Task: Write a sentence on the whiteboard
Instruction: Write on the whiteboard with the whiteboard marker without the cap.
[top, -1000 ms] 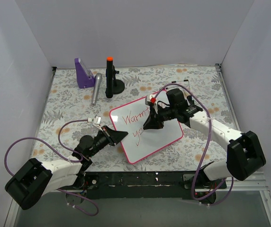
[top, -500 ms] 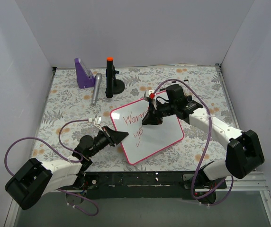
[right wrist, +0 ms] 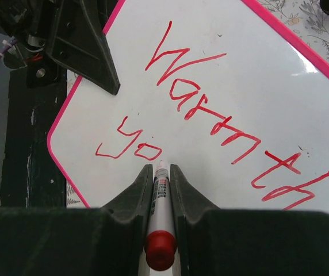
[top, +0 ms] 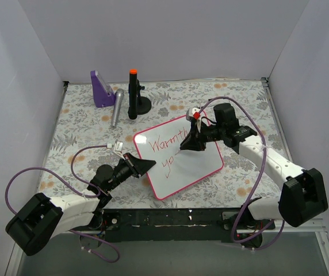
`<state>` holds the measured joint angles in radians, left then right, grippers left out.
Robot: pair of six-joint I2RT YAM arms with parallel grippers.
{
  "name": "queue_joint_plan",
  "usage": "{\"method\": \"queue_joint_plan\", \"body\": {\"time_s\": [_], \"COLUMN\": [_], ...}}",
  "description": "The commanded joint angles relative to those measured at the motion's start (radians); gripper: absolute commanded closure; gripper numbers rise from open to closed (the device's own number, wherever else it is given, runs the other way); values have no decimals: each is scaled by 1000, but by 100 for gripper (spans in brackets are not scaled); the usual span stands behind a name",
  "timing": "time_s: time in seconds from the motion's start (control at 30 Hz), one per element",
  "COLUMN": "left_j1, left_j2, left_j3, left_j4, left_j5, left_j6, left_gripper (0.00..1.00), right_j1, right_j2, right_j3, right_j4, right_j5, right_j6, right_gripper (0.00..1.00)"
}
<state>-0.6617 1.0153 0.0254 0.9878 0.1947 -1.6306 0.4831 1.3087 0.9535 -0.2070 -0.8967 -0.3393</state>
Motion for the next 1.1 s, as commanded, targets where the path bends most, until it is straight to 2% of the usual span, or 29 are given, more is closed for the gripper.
{"method": "queue_joint_plan", "body": {"time_s": [0.0, 0.73, 1.07], "left_j1": [-4, -4, -4], "left_j2": [-47, -9, -24], "left_j3": [-15, -8, -7], "left_j4": [178, 204, 193], "left_j5": [2, 12, 11], "left_j6": [-17, -20, -18], "left_gripper": [100, 100, 100], "right_j1": [0, 3, 3], "right_j2": [32, 77, 89], "right_j3": [4, 25, 18], "right_j4": [29, 73, 44], "right_j5": [-8, -10, -18], "right_j6": [5, 60, 34], "right_gripper": [99, 99, 99]}}
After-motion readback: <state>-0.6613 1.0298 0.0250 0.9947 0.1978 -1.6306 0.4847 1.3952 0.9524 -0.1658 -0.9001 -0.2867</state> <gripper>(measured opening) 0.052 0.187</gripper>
